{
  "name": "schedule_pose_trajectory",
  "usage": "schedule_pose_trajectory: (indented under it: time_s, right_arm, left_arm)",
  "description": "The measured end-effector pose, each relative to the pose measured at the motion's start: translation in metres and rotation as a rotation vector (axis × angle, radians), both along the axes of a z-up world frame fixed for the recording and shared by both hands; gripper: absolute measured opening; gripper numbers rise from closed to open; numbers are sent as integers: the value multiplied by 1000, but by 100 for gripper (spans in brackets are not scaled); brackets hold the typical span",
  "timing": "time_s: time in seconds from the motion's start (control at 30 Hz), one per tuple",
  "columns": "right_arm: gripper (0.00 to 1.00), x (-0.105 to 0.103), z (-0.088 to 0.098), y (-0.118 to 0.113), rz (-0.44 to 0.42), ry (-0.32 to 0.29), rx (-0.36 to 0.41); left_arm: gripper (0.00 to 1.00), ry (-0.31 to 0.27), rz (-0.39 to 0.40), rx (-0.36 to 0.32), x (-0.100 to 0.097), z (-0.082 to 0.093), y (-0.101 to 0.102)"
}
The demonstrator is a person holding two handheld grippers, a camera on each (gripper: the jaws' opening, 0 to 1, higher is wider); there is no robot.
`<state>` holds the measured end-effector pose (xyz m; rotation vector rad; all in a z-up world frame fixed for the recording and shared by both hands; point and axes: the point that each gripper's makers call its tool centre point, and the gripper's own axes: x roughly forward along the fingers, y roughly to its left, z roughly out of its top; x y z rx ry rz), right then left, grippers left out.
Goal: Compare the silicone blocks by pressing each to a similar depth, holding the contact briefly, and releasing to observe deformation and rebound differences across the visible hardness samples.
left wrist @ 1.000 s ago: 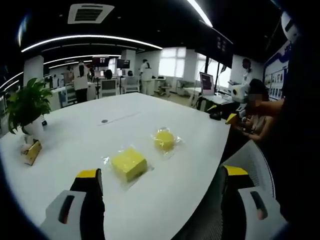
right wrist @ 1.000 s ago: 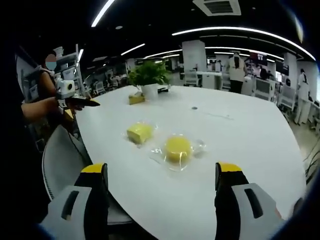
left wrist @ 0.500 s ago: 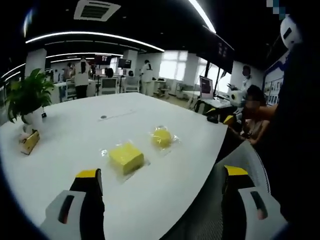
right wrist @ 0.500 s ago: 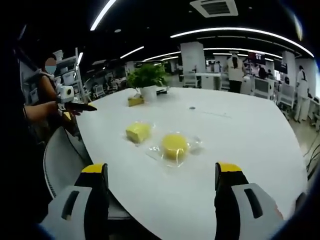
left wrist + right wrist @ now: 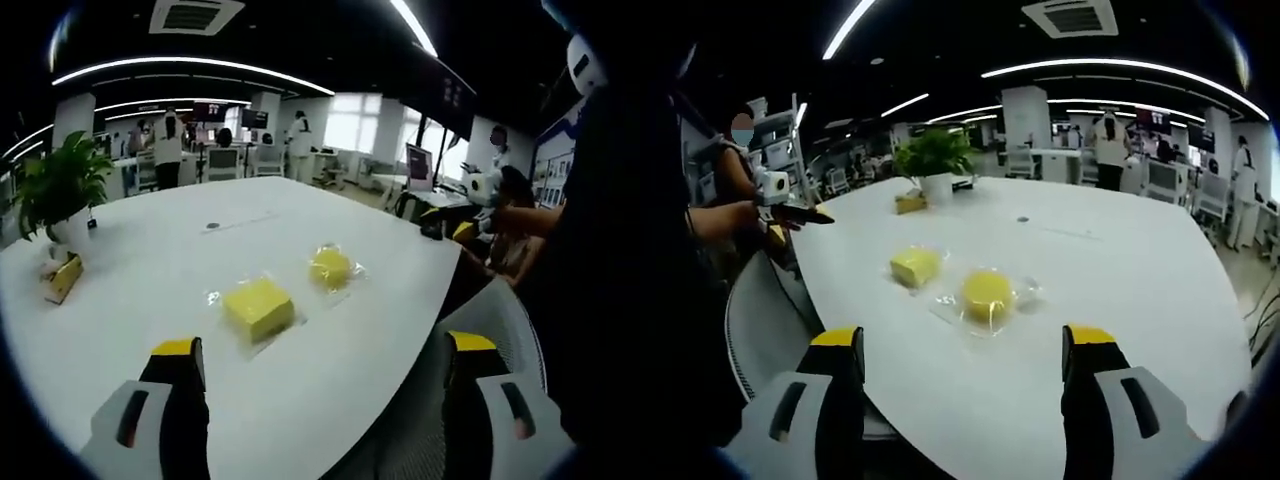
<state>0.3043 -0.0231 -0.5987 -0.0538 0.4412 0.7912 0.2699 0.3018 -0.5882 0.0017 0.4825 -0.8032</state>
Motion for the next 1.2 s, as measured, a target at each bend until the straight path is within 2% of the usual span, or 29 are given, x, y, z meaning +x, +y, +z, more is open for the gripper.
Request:
schedule_pose_trajectory:
  time_s: [0.2,0.3,0.37,0.53,0.67,0.8,0.87,1.0,1.13,1.2]
  right_arm:
    - [74,-2,-10,-2,-1,23,-10]
    - [73,-4,-10,0,1,30,-10]
    - [73,-4,-10,0,-1,31,-11]
    - [73,-5,-10,0,-7,38,-4]
    - [74,-6,-12,0,-9,44,3]
    - [80,-6,-12,1,-13,43,12]
    - [85,-6,-11,0,-19,39,13]
    - [86,-7,-16,-3,-26,54,-4]
    - [86,-10,-20,-4,-27,79,-16]
    - [85,-10,-21,-6,-30,82,-26]
  left_arm:
    - [98,16,3,2,0,-3,1]
    - [95,84,34,10,2,-13,7]
    - [95,97,49,20,6,-18,9]
    - [95,116,10,26,11,-21,-3]
    - [95,119,-3,36,25,-22,-7]
    - [97,116,-6,63,40,-24,-8]
    - [99,102,18,55,52,-22,-8]
    - [99,60,26,0,71,-17,-17]
    - [99,70,23,-8,89,-29,-23]
    - [99,94,26,-1,99,-39,-23]
